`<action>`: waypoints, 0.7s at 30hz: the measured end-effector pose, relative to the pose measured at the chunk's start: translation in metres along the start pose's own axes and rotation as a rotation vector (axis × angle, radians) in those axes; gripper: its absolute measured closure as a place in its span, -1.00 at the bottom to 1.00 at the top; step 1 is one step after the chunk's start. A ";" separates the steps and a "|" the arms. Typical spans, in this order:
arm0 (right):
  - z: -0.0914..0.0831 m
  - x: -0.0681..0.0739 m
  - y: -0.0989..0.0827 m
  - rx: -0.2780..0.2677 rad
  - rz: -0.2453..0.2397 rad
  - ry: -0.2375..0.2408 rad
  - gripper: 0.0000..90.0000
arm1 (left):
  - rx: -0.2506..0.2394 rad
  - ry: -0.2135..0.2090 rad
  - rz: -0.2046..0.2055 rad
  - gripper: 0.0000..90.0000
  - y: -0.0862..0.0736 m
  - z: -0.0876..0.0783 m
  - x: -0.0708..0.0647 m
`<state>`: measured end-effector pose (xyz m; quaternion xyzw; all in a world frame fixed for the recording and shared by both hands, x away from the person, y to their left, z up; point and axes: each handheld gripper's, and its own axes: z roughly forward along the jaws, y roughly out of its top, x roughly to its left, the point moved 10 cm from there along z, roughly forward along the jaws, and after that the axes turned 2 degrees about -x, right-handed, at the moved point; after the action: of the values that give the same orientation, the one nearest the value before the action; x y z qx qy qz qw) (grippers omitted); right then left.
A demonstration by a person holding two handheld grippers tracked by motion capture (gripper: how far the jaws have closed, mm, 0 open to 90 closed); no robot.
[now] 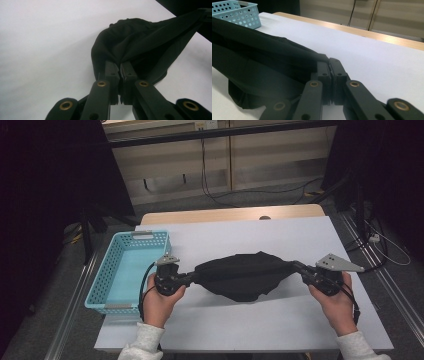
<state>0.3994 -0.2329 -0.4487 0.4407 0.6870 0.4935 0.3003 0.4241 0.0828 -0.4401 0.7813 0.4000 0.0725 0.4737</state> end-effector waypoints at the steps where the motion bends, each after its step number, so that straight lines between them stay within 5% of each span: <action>1: 0.000 0.000 0.001 0.001 0.003 0.001 0.96 | -0.008 0.001 -0.002 0.93 0.003 0.000 0.000; 11: -0.013 -0.006 0.035 -0.073 -0.013 -0.011 0.96 | -0.033 0.002 0.000 0.93 0.035 -0.003 -0.003; 21: -0.004 -0.005 0.002 0.007 -0.012 -0.004 0.96 | 0.015 0.012 0.005 0.93 0.022 0.007 -0.003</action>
<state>0.3986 -0.2384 -0.4460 0.4386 0.6907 0.4884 0.3032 0.4380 0.0710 -0.4261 0.7854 0.4015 0.0753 0.4650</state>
